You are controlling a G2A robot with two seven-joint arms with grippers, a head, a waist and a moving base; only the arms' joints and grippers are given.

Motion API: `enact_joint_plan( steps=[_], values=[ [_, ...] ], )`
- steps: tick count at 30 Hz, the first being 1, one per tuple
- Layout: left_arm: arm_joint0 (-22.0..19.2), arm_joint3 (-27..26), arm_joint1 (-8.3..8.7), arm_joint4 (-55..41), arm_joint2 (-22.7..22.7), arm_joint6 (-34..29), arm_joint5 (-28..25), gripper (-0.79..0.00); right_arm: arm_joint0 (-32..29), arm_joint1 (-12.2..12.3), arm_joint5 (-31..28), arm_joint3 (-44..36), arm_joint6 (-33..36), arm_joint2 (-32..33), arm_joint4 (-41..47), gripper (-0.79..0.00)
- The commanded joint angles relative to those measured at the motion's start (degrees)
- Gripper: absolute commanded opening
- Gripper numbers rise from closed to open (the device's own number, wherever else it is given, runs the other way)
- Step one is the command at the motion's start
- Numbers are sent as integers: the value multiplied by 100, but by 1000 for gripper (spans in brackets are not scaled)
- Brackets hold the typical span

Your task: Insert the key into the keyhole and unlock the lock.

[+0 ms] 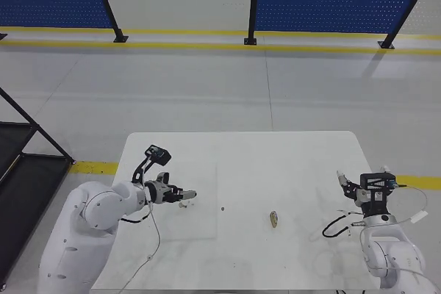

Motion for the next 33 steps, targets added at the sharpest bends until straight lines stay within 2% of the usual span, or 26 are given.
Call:
enact_joint_plan(
  steps=[1,7,25,27,29,33],
  values=[
    [-112,202,12,287,113,-255,396,0,0,0,0,0,0,0,0,0],
    [-354,473,0,526,626,-723,1362,0,0,0,0,0,0,0,0,0],
    [-326,664,46,995,1096,-460,1780,0,0,0,0,0,0,0,0,0],
    [-323,703,52,1005,1102,-410,1780,-132,0,0,0,0,0,0,0,0],
    [-321,731,61,1036,1093,-371,1781,-400,0,0,0,0,0,0,0,0],
    [-297,758,76,1057,1081,-291,1766,-431,0,0,0,0,0,0,0,0]
  ],
)
